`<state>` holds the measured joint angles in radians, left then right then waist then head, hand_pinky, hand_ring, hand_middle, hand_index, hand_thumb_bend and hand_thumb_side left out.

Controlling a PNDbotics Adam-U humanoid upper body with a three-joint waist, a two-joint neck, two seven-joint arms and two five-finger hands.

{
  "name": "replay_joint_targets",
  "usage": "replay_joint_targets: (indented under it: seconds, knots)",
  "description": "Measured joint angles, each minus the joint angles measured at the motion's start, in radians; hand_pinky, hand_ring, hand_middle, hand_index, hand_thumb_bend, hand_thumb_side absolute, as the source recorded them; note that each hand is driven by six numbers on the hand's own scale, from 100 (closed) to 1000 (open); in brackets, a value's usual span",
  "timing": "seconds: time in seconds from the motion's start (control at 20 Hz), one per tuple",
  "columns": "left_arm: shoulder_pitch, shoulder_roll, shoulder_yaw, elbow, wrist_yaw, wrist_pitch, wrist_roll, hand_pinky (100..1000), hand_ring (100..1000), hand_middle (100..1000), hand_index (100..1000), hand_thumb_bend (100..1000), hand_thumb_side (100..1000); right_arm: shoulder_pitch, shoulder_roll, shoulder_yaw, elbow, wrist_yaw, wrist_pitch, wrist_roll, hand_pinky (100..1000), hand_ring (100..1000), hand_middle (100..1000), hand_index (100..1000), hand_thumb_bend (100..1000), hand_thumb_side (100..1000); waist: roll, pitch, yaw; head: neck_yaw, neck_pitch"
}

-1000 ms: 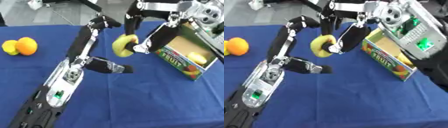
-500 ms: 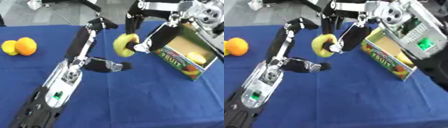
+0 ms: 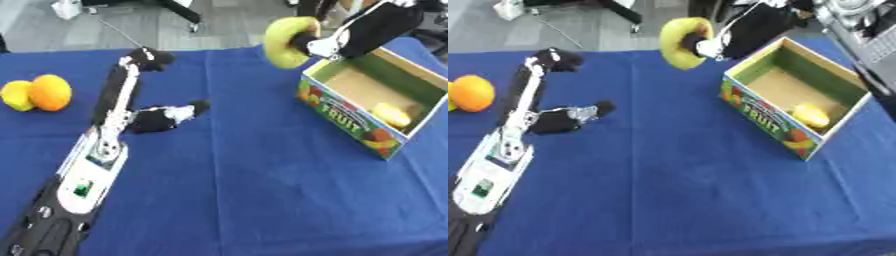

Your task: Pick up the objects with one hand, pass them to the other hand, and then place them into the box on the other side of the table.

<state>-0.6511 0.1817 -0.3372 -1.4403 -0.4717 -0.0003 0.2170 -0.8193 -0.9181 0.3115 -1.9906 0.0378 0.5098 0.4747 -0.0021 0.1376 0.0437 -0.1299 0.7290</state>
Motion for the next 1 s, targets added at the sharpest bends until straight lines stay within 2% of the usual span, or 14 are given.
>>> replay_joint_targets:
  seconds: [0.5, 0.8, 1.0]
  knots:
    - [0.043, 0.095, 0.069, -0.096, 0.103, 0.077, 0.009, 762, 647, 641, 719, 733, 555, 0.171, -0.16, -0.113, 0.0, -0.148, -0.013, -0.146, 664, 679, 484, 528, 247, 100, 0.0, 0.0, 0.007, -0.004, 0.0]
    - [0.123, 0.201, 0.139, -0.212, 0.184, 0.131, 0.056, 759, 641, 637, 718, 719, 560, 0.287, -0.224, -0.164, 0.01, -0.174, 0.002, -0.253, 649, 672, 489, 531, 236, 100, 0.006, 0.0, 0.019, 0.001, 0.0]
    - [0.187, 0.273, 0.204, -0.285, 0.217, 0.161, 0.114, 756, 635, 633, 717, 713, 556, 0.345, -0.24, -0.182, 0.076, -0.177, -0.002, -0.315, 647, 675, 494, 533, 228, 100, 0.014, 0.002, 0.027, 0.006, 0.0]
